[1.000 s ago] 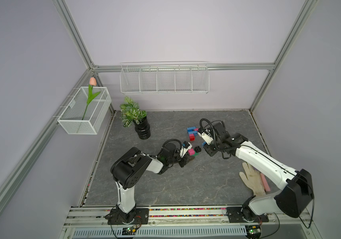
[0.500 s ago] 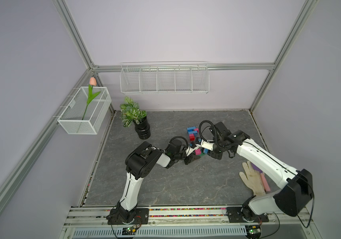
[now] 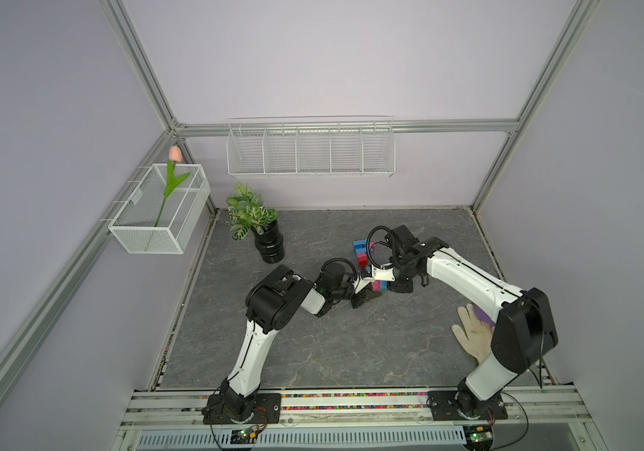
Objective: Assemble the letter p with lego
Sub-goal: Assemble the lego brick with the lego brick.
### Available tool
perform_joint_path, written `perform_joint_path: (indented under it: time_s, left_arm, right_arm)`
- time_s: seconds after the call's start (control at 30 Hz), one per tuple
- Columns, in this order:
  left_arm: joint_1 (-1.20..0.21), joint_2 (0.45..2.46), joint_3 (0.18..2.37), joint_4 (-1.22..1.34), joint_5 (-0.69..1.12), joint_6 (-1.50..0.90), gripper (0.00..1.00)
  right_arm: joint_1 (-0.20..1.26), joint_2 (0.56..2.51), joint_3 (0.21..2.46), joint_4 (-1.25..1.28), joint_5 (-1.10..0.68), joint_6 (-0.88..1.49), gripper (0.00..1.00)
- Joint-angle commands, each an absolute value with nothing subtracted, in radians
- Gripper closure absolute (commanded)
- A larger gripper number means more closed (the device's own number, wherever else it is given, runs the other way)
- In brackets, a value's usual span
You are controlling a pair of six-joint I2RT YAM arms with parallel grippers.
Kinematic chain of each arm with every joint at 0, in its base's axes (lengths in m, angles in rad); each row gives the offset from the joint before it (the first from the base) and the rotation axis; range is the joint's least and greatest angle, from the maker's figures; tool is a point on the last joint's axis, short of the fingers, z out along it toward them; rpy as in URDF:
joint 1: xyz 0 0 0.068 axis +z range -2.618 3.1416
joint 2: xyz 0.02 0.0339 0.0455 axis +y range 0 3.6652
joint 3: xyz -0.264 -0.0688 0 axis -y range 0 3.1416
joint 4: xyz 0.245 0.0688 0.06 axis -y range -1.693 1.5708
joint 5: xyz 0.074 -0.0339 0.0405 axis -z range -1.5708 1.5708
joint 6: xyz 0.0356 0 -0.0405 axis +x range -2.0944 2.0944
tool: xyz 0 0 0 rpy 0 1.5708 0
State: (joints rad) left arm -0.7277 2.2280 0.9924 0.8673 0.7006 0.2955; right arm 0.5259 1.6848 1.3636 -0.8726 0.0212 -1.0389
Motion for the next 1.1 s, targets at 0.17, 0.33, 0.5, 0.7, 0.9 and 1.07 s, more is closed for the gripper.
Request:
perform_joint_path:
  time_s: [0.17, 0.33, 0.5, 0.7, 0.9, 1.07]
  left_arm:
    - [-0.718, 2.358, 0.974, 0.562, 0.651, 0.330, 0.88]
    - [-0.714, 2.368, 0.977, 0.557, 0.647, 0.330, 0.88]
    - [-0.713, 2.378, 0.983, 0.551, 0.644, 0.331, 0.89]
    - [-0.712, 2.387, 0.990, 0.535, 0.639, 0.338, 0.89]
    - [-0.712, 2.394, 0.997, 0.524, 0.638, 0.341, 0.89]
    - [-0.711, 2.399, 1.003, 0.517, 0.638, 0.341, 0.89]
  right_arm:
    - [0.519, 1.758, 1.452, -0.892, -0.034, -1.196, 0.84]
    - [0.521, 1.795, 1.482, -0.921, -0.041, -1.213, 0.84]
    - [0.516, 1.822, 1.497, -0.949, -0.034, -1.223, 0.85]
    - [0.512, 1.836, 1.508, -0.988, -0.023, -1.236, 0.85]
    - [0.502, 1.842, 1.506, -0.987, -0.016, -1.238, 0.84]
    - [0.497, 1.854, 1.506, -0.972, -0.010, -1.238, 0.84]
